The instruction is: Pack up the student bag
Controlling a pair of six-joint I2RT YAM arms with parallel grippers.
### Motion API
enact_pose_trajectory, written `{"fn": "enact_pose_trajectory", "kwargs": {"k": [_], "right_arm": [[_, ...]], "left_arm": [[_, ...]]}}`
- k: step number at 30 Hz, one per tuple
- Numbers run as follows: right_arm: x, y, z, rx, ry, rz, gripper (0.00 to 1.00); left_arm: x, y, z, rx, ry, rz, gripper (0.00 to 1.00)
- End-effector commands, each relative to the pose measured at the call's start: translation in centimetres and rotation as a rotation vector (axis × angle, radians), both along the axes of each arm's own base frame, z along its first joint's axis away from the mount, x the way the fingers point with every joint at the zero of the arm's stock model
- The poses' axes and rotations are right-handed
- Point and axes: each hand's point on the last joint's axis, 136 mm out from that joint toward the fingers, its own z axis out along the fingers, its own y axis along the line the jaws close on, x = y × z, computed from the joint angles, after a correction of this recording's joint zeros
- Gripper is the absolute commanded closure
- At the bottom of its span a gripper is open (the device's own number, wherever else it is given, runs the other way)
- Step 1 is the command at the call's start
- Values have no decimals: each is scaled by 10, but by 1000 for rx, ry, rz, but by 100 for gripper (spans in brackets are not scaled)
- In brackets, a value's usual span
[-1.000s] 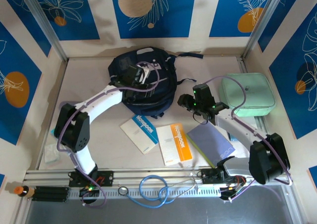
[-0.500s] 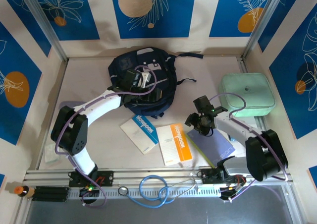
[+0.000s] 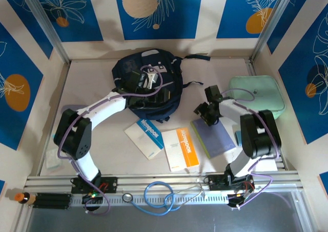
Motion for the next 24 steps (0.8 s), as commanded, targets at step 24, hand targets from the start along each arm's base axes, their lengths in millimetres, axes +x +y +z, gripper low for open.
{"fn": "enact_pose_trajectory", "kwargs": {"k": [24], "right_arm": [[8,-70,19,-89,-37,53,41]], "left_arm": [[-60,-165,-51,-170,424,-10,17]]}}
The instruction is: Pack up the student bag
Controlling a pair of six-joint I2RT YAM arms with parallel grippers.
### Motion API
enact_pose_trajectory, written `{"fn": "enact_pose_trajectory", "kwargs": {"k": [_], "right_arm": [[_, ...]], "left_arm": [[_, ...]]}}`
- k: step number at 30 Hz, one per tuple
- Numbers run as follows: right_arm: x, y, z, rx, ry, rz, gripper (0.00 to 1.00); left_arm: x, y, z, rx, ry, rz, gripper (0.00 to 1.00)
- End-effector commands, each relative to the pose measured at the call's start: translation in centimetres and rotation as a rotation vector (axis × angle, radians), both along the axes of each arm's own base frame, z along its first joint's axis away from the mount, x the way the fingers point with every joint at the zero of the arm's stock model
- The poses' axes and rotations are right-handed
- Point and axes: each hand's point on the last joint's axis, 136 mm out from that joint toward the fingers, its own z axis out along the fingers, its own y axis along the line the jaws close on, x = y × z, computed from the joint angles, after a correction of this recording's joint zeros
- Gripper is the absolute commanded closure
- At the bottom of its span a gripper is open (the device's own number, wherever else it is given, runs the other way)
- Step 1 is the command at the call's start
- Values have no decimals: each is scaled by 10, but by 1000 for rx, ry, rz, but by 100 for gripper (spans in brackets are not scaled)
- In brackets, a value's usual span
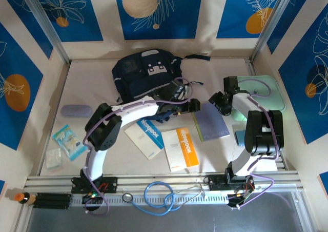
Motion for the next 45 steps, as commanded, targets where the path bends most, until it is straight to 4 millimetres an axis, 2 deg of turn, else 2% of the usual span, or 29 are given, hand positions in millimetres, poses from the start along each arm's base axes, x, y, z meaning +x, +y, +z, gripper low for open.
{"fn": "enact_pose_trajectory", "kwargs": {"k": [1,8,13,16,19,23,39,45], "right_arm": [[-27,3,-7,-9,77,60,41],[-54,-11,-26,-55,202,2,37],[-73,-1,-33,15,254,-45,35],[-83,6,-35,87,264,-132,36],[-81,24,-34,223,189,-188,36],[-78,32,-31,289,157,-223,37],[-79,27,-37,284,165,-224,37],[-79,28,-39,300,167,-231,38]], "left_arm": [[2,-15,-13,-29,73,17,18],[1,-20,-45,-1,129,18,24],[-2,-16,-57,46,157,21,29],[1,-14,-61,71,160,32,31],[0,-11,-70,86,186,44,34],[-2,-7,-77,105,200,47,38],[4,-15,-84,101,248,80,55],[5,-8,-91,143,249,102,54]]}}
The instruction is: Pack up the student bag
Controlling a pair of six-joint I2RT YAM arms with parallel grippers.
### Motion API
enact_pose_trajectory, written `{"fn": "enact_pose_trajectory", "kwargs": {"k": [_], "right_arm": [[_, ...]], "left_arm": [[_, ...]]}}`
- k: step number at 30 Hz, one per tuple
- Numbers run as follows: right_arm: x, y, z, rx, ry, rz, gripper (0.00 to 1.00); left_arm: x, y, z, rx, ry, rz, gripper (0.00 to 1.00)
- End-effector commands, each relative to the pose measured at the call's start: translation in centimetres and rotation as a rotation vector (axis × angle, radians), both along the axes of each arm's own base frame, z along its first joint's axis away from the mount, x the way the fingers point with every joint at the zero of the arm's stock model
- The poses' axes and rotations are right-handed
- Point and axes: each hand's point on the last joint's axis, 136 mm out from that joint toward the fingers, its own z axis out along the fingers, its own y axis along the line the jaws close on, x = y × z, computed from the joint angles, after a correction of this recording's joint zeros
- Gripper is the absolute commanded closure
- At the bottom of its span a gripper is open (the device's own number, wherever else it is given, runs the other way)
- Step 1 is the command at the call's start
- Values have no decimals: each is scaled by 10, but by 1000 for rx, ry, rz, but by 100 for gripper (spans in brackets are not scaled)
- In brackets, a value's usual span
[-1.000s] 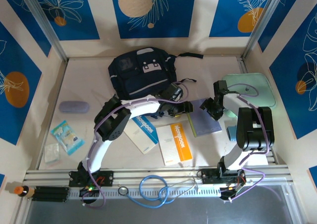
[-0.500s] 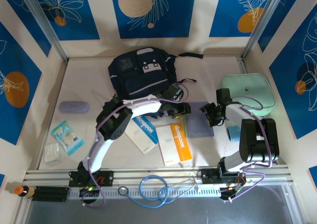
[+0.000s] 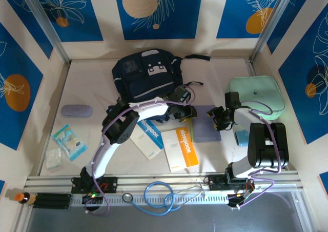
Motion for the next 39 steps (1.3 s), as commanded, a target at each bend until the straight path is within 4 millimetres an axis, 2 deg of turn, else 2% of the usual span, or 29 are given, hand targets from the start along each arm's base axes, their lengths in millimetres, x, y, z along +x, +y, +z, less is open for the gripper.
{"fn": "enact_pose_trajectory", "kwargs": {"k": [1,4,9,13,19,22,27,39], "right_arm": [[-14,4,-14,33,64,-8,38],[-14,4,-14,32,63,-9,38],[-13,5,-14,35,60,-5,38],[-12,4,-14,24,55,-1,39],[-8,8,-13,20,50,14,39],[-7,11,-14,25,45,17,40],[-5,16,-15,28,47,29,40],[-4,19,-17,21,50,42,42]], "left_arm": [[2,5,-8,41,18,23,53],[1,1,-9,17,30,15,52],[-1,-21,1,-109,42,-30,52],[4,-27,24,-167,-51,-76,51],[7,-30,68,-285,-216,-142,53],[4,-30,80,-330,-257,-160,54],[-1,-29,74,-342,-237,-163,61],[1,-24,56,-287,-200,-143,69]]}}
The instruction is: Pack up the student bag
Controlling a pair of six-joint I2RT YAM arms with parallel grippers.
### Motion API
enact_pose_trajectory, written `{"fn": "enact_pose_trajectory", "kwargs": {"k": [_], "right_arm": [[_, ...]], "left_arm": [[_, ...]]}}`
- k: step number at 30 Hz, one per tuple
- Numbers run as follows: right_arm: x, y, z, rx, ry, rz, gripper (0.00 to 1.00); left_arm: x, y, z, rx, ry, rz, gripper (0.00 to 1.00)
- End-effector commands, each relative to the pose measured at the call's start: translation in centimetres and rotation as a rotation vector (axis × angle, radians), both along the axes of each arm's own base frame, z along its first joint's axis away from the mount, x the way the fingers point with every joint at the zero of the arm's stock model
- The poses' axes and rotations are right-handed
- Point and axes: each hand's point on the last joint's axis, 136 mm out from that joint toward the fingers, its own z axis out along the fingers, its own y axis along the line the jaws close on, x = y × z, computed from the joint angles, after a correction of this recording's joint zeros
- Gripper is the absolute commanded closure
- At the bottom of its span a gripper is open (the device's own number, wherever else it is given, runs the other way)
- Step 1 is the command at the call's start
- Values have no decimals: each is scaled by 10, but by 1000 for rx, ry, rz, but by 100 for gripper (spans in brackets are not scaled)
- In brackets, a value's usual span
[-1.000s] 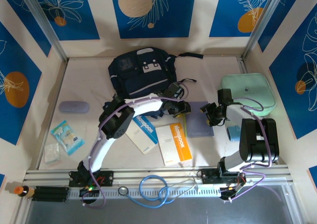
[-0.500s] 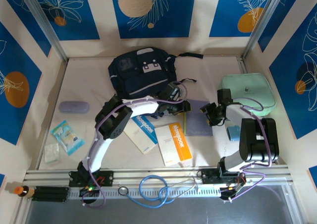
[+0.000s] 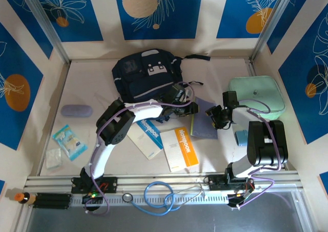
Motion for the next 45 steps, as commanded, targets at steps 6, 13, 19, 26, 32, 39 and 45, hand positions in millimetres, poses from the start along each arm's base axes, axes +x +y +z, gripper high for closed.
{"fn": "enact_pose_trajectory", "kwargs": {"k": [6,13,19,26,32,39,45], "right_arm": [[-12,11,-13,20,66,31,43],[4,14,17,16,-67,90,40],[23,29,70,75,-291,164,33],[29,58,118,228,-490,240,25],[29,99,147,406,-578,309,22],[31,139,176,543,-670,348,13],[43,166,189,642,-683,351,13]], "left_arm": [[-3,-4,11,-5,-7,-8,88],[12,7,31,-17,-51,42,100],[40,47,71,-64,-128,143,100],[72,124,126,-122,-207,351,100],[84,179,165,-228,-228,556,100],[81,200,205,-404,-257,687,100],[81,197,233,-489,-281,675,100]]}}
